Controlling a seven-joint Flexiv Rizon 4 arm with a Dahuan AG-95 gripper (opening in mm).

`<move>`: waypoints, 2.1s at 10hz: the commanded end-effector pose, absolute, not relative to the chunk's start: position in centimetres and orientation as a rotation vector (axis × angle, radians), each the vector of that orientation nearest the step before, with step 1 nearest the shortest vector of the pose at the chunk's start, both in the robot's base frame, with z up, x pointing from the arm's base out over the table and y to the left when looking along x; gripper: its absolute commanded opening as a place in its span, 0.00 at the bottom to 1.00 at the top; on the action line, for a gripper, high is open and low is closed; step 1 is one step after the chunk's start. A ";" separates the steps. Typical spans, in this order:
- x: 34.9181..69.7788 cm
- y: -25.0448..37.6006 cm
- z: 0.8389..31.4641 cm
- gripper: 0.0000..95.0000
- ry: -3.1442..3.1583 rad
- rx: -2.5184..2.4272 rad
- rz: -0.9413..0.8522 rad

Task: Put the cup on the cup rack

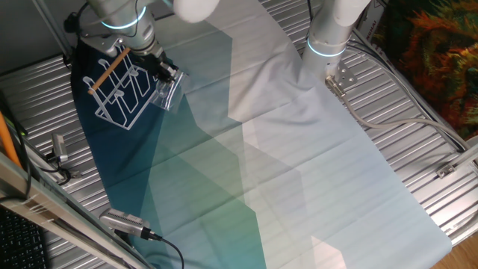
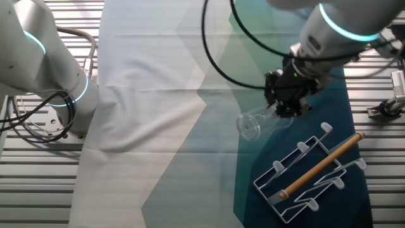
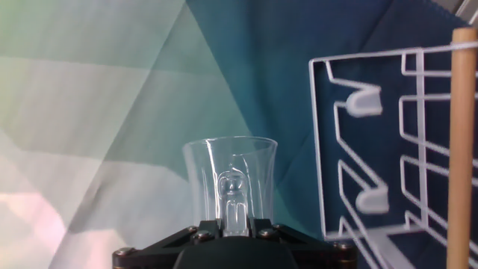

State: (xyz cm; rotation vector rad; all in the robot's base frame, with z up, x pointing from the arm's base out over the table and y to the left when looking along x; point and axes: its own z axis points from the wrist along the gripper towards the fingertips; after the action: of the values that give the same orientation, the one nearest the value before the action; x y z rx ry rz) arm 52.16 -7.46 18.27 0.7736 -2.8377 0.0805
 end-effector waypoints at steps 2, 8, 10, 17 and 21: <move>52.5 -7.2 18.1 0.00 -2.808 0.762 0.096; 53.6 -6.0 20.3 0.00 -2.755 0.743 0.141; 53.9 -5.9 20.5 0.00 -2.730 0.726 0.145; 54.8 -5.7 20.7 0.00 -2.687 0.704 0.158; 54.7 -5.6 20.8 0.00 -2.683 0.703 0.155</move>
State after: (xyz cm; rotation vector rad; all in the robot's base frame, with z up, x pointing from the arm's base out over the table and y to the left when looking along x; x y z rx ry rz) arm 54.77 -5.54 21.42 0.7022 -2.6836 0.1572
